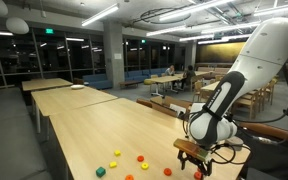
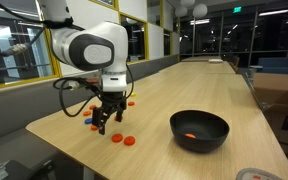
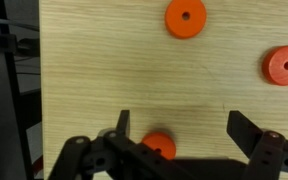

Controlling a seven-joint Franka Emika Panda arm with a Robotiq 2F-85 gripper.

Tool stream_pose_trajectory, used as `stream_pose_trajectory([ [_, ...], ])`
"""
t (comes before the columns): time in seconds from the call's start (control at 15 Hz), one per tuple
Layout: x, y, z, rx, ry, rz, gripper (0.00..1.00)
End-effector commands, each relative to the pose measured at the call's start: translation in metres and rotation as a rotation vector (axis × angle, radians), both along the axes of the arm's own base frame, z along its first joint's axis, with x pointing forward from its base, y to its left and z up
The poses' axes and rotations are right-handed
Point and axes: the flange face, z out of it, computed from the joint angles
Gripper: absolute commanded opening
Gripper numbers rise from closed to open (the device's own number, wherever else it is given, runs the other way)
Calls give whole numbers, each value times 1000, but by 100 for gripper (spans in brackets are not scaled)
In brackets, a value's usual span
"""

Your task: Put some of the rings in the bowl

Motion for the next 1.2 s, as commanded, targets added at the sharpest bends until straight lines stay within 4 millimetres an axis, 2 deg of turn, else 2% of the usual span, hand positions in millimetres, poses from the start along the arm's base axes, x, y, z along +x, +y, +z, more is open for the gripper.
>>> stream_pose_trajectory([
  [0.0, -21, 1, 7, -15, -48, -15, 100],
  [0.07, -25, 0, 5, -20, -39, -16, 100],
  [0.13, -10, -1, -2, -20, -26, -19, 100],
  [0.47, -12, -8, -8, -64, 15, -7, 100],
  [0.87, -8, -25, -4, -131, 26, 5, 100],
  [1.13, -3, -25, -5, -133, 6, 22, 100],
])
